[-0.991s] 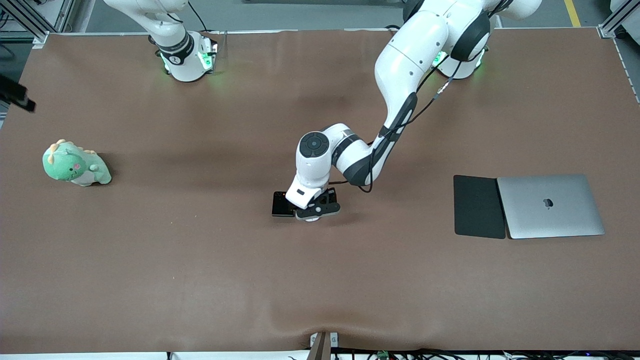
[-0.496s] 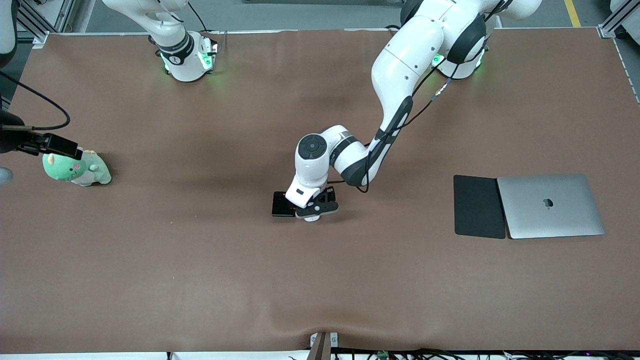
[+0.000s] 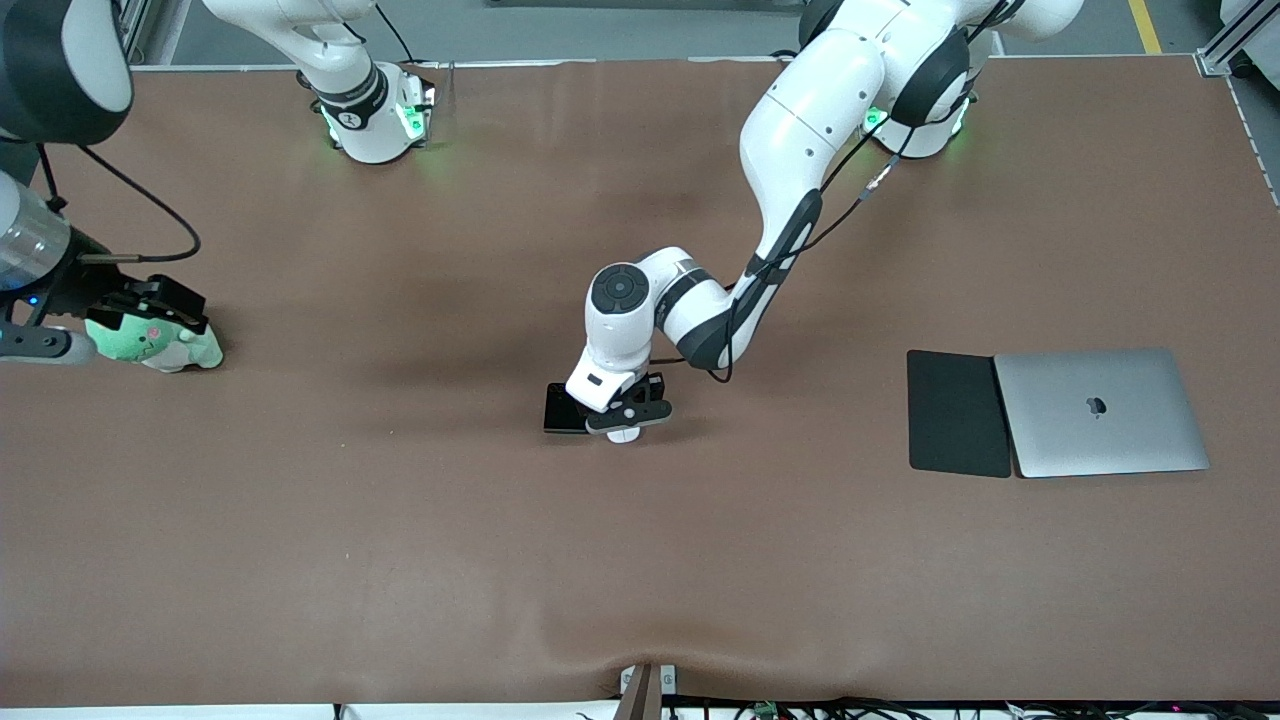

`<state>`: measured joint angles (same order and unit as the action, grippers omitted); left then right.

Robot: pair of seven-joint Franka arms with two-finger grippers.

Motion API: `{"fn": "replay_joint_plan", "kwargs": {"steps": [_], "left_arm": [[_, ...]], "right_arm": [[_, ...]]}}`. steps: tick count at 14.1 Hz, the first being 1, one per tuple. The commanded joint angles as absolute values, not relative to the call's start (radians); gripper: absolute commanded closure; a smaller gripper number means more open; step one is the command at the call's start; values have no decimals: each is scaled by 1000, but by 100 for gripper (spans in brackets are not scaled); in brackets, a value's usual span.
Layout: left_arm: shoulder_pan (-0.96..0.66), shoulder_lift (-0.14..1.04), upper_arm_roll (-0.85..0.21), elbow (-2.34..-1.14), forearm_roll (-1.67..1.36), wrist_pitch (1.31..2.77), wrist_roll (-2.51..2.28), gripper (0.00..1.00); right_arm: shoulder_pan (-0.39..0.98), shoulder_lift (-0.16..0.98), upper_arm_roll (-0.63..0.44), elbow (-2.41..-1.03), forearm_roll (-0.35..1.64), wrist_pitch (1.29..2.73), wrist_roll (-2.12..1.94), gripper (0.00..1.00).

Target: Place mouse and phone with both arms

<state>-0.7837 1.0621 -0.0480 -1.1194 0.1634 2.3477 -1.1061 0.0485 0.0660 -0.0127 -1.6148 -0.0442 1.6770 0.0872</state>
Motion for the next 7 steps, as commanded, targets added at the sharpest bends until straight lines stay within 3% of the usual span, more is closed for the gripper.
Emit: {"fn": "replay_joint_plan", "kwargs": {"steps": [1, 3, 7], "left_arm": [[-787, 1034, -37, -1112, 172, 2257, -1126, 100], [-778, 1000, -34, -1123, 175, 2192, -1079, 100], [-732, 858, -28, -1254, 198, 2144, -1031, 100]], "right_arm": [[48, 43, -15, -1640, -66, 1678, 97, 0], [52, 46, -14, -1640, -58, 1681, 110, 0], [219, 116, -12, -1629, -34, 1748, 147, 0]]}}
